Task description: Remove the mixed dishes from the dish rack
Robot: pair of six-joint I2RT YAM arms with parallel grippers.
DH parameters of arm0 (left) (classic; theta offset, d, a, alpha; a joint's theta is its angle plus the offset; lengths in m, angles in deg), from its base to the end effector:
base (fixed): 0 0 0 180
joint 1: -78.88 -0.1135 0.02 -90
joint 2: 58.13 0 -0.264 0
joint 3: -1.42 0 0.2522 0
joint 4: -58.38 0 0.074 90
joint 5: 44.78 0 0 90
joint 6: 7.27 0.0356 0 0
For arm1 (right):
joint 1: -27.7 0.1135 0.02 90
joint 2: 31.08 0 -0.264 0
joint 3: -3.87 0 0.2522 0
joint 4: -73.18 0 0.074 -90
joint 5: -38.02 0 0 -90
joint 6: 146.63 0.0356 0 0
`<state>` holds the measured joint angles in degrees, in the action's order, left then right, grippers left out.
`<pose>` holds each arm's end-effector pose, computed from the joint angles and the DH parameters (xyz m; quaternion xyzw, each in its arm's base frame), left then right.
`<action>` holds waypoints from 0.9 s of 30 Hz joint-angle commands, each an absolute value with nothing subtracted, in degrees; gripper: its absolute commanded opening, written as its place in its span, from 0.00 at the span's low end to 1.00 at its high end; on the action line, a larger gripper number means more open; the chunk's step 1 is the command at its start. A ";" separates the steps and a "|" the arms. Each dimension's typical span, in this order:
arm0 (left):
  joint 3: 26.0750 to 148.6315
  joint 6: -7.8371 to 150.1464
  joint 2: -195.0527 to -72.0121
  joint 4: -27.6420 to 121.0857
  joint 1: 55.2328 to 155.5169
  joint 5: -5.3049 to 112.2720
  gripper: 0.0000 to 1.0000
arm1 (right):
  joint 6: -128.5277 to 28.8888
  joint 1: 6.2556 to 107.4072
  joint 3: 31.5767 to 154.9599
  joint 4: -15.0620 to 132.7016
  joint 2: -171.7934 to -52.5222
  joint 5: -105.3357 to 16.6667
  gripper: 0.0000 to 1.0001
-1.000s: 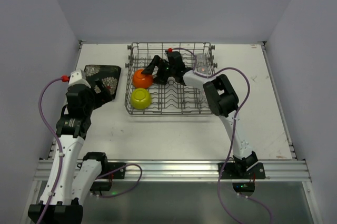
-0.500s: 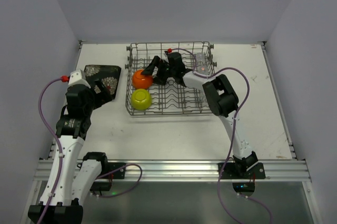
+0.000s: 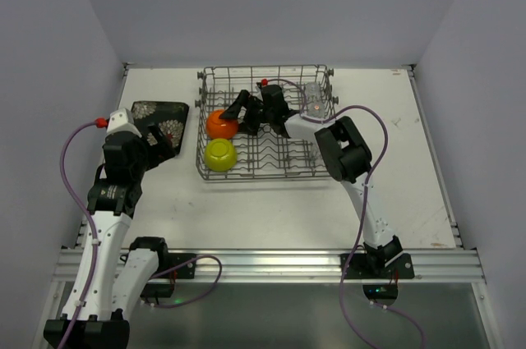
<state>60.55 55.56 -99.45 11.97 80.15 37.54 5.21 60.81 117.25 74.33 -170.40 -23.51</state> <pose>0.1579 0.0013 0.3126 -0.2256 0.8284 -0.0693 0.5079 0.4452 0.3106 0.1311 0.0742 0.8239 0.5249 0.2004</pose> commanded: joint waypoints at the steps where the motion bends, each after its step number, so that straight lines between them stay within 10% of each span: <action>1: 60.18 57.33 -98.91 14.65 80.63 38.28 1.00 | 6.30 61.45 116.69 78.48 -165.73 -21.65 0.89; 27: 60.18 57.33 -98.73 14.74 80.72 38.37 1.00 | 9.11 61.98 114.76 84.11 -164.49 -19.37 0.82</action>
<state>60.55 55.75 -99.29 12.24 80.20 37.78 8.12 61.46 115.19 79.82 -169.09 -21.47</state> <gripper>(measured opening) 0.997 0.827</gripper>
